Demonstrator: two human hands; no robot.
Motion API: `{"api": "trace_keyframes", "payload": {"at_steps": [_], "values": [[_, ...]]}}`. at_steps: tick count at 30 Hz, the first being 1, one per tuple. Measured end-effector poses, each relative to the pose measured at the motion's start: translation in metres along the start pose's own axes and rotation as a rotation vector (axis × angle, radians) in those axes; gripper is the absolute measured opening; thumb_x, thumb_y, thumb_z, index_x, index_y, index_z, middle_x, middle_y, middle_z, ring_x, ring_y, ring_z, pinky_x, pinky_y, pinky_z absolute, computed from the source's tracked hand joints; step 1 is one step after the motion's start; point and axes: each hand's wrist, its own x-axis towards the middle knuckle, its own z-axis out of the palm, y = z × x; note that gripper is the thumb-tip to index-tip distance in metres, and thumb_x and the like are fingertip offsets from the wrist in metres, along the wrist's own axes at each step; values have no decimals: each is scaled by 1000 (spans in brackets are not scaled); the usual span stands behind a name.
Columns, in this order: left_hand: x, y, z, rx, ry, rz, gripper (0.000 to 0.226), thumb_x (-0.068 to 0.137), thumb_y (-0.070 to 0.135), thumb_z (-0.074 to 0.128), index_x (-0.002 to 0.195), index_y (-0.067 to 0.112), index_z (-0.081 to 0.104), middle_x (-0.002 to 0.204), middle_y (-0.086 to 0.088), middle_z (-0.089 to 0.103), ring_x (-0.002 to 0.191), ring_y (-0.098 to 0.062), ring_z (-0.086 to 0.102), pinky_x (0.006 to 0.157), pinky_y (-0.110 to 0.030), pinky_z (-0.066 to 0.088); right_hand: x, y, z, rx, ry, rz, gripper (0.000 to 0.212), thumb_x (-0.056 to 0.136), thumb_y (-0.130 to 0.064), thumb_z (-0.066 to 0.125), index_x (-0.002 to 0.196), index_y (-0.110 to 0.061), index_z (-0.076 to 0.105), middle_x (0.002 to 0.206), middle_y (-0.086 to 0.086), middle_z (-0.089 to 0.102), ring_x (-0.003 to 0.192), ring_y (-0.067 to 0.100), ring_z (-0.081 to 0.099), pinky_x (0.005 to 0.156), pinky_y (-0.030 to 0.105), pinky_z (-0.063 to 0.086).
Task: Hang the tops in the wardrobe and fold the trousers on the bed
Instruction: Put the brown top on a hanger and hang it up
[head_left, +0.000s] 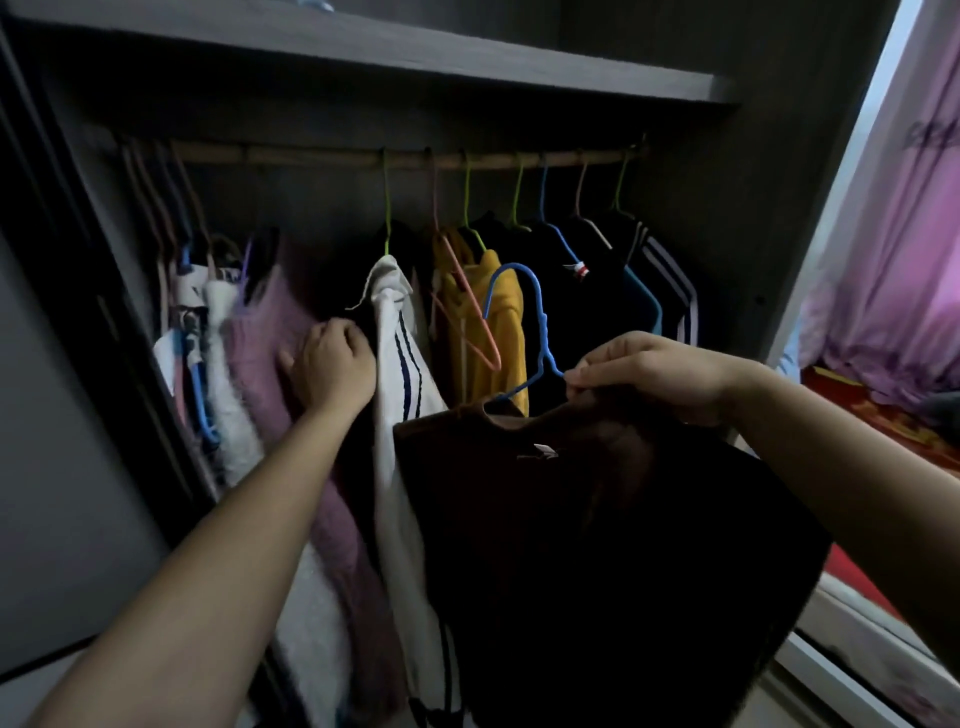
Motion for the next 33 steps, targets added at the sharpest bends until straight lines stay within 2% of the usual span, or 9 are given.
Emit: {"api": "trace_keyframes", "payload": {"at_steps": [2,5,7,10,13,18,23,28,33], "values": [[7,16,-4,-358,-175,-111,45,97,51,41,104,16,69,104,-4,69,98,-24,60,87,-35,40,-2,1,1,11,7,15,34,88,-30,65,98,3,69,81,14,66,70,20,65,65,27,53],[11,32,2,-548,-372,-78,43,92,52,53,110,15,69,94,5,68,95,-17,62,87,-34,48,-10,8,0,18,51,30,30,89,-27,65,96,2,70,79,13,67,67,18,65,62,25,53],[11,34,15,-543,-423,-32,33,92,34,61,118,14,65,89,9,64,97,-19,64,89,-37,50,-19,13,-2,22,76,27,29,86,-26,65,95,0,72,82,14,67,69,19,66,64,25,54],[9,49,35,-529,-436,6,29,87,32,63,114,20,64,98,1,69,98,-21,66,88,-39,53,-38,19,-10,14,125,2,23,94,-13,59,102,1,74,82,10,68,68,14,64,63,21,51],[9,69,58,-552,-417,-6,57,81,31,63,136,28,50,123,0,63,111,-19,61,95,-37,51,-61,27,-21,48,159,37,26,96,-12,54,106,4,72,60,5,55,47,11,49,47,17,38],[10,114,82,-562,-471,-25,71,90,20,62,153,22,29,142,-6,49,125,-24,51,100,-37,48,-83,49,-37,6,184,73,25,93,-24,64,106,-7,76,78,21,45,64,32,35,56,30,28],[22,124,87,-600,-663,-105,66,93,20,63,152,30,33,143,-6,46,119,-28,57,68,-34,59,-46,58,-32,96,184,-40,24,100,-3,48,108,6,69,61,-3,65,53,2,60,51,10,44],[47,94,41,-314,-525,111,34,98,20,57,131,14,62,130,-5,63,118,-16,58,93,-23,43,34,52,-23,168,165,-111,21,97,-12,59,100,2,73,83,9,72,76,16,66,71,23,52],[72,42,-14,-72,-198,58,30,94,20,60,121,10,68,122,-11,67,116,-27,60,97,-30,45,117,20,3,335,235,-206,17,93,-13,65,96,1,74,84,12,73,72,15,68,71,25,54]]}}
